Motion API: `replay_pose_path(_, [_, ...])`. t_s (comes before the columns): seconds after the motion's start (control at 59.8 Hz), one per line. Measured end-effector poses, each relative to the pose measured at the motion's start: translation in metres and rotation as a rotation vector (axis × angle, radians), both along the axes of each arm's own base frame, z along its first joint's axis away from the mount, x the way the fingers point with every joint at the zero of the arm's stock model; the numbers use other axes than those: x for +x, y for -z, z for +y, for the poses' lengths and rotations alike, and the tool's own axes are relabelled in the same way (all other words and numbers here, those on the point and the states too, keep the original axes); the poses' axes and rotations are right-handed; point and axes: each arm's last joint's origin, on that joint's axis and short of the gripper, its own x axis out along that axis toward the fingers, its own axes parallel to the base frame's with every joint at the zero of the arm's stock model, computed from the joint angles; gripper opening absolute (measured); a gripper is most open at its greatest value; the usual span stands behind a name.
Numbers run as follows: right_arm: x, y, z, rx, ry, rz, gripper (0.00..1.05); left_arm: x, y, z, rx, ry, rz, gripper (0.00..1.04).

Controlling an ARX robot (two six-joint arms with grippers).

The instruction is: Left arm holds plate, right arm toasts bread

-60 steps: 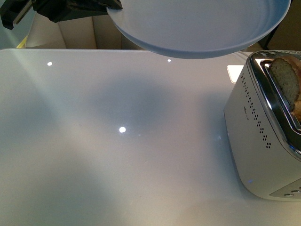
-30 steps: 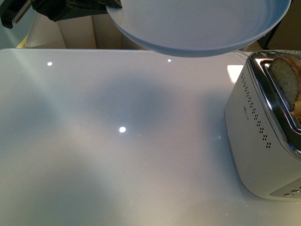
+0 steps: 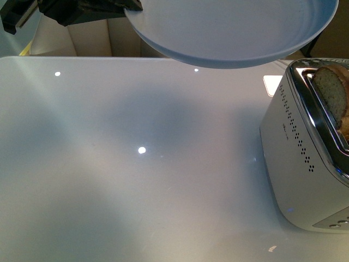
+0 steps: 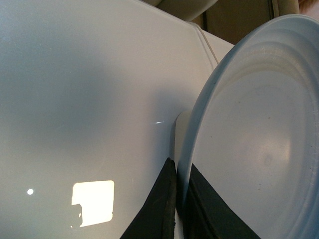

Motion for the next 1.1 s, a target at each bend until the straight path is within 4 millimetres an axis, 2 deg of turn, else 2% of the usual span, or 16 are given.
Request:
replay_pose_path(0.033, [0.0,0.0,0.0,0.0,0.0,0.0,0.97,0.0,0.0,0.0,0.0,0.0,0.0,0.03])
replay_pose_path(0.167, [0.0,0.0,0.0,0.0,0.0,0.0,0.96,0.0,0.0,0.0,0.0,0.0,0.0,0.03])
replay_pose_path(0.335, [0.0,0.0,0.0,0.0,0.0,0.0,0.96,-0.005,-0.002,0.002,0.149,0.069,0.17,0.03])
replay_pose_path(0.552, [0.0,0.0,0.0,0.0,0.0,0.0,0.96,0.002,-0.006,0.005,0.134,0.093,0.164,0.03])
replay_pose_path(0.703, [0.0,0.0,0.0,0.0,0.0,0.0,0.96,0.03,0.01,0.03,0.162,0.079,0.157,0.03])
replay_pose_path(0.836, [0.0,0.0,0.0,0.0,0.0,0.0,0.96,0.05,0.034,0.063,0.217,0.057,0.137,0.03])
replay_pose_path(0.87, [0.0,0.0,0.0,0.0,0.0,0.0,0.96,0.057,0.044,0.077,0.239,0.041,0.134,0.03])
replay_pose_path(1.104, [0.0,0.0,0.0,0.0,0.0,0.0,0.96,0.065,0.089,0.126,0.281,-0.052,0.196,0.03])
